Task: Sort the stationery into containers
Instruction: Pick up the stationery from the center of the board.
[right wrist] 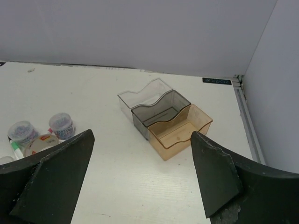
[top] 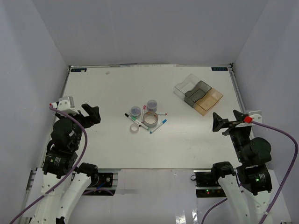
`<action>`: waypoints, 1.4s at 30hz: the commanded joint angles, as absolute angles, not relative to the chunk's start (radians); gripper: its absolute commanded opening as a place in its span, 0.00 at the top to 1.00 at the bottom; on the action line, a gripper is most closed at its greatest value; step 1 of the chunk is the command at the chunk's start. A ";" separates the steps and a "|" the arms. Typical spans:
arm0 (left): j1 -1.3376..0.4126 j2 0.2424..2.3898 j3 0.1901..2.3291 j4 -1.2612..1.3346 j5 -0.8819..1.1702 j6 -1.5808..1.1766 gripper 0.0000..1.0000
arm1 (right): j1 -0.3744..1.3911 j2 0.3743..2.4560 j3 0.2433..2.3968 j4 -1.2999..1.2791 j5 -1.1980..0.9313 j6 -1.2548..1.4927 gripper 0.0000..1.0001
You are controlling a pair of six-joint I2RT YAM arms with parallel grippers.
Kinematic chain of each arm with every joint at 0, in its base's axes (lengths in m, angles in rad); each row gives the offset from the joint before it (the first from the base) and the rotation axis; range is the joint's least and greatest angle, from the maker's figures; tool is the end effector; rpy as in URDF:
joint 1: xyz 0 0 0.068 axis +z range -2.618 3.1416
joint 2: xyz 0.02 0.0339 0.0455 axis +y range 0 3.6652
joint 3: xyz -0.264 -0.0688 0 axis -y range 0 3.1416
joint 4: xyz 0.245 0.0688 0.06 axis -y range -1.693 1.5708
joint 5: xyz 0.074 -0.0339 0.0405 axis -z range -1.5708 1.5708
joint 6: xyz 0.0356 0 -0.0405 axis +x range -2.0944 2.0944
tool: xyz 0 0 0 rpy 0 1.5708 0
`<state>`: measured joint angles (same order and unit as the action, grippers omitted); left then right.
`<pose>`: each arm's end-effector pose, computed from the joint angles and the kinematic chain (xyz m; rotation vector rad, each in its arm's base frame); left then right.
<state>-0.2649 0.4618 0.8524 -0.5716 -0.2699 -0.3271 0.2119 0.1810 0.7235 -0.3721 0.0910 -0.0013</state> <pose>0.0931 -0.0154 0.3604 -0.2507 1.7312 -0.1969 0.0467 0.0067 0.3575 -0.0737 1.4001 0.1112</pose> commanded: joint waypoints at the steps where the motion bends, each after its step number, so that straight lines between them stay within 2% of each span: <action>1: -0.270 0.477 0.851 -0.572 -0.244 -0.348 0.02 | 0.218 0.254 0.753 -0.392 0.075 0.064 0.10; 5: -0.268 0.509 0.839 -0.574 -0.196 -0.377 0.02 | 0.218 0.357 0.779 -0.439 -0.023 0.077 0.10; 13: -0.270 0.673 0.848 -0.558 -0.163 -0.448 0.02 | 0.218 0.590 0.847 -0.416 -0.023 0.158 0.10; 18: -0.268 0.732 0.815 -0.437 -0.113 -0.457 0.02 | 0.224 0.826 0.936 -0.387 -0.109 0.198 0.10; 23: -0.268 0.801 0.833 -0.370 -0.152 -0.425 0.02 | 0.372 1.032 0.959 -0.249 -0.033 0.196 0.10; 28: -0.265 0.792 0.782 -0.354 -0.192 -0.393 0.02 | 0.521 1.271 1.092 -0.207 -0.003 0.158 0.10; 35: -0.264 0.753 0.738 -0.364 -0.176 -0.397 0.02 | 0.638 1.639 1.314 -0.160 0.118 0.077 0.10; 42: -0.264 0.762 0.738 -0.364 -0.149 -0.402 0.02 | 0.706 1.871 1.511 -0.169 0.170 0.060 0.10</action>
<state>-0.2649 0.7700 0.7433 -0.3805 -0.1711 -0.4042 0.6857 1.8282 1.4334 -0.2016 0.1204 0.0845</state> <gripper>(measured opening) 0.979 0.900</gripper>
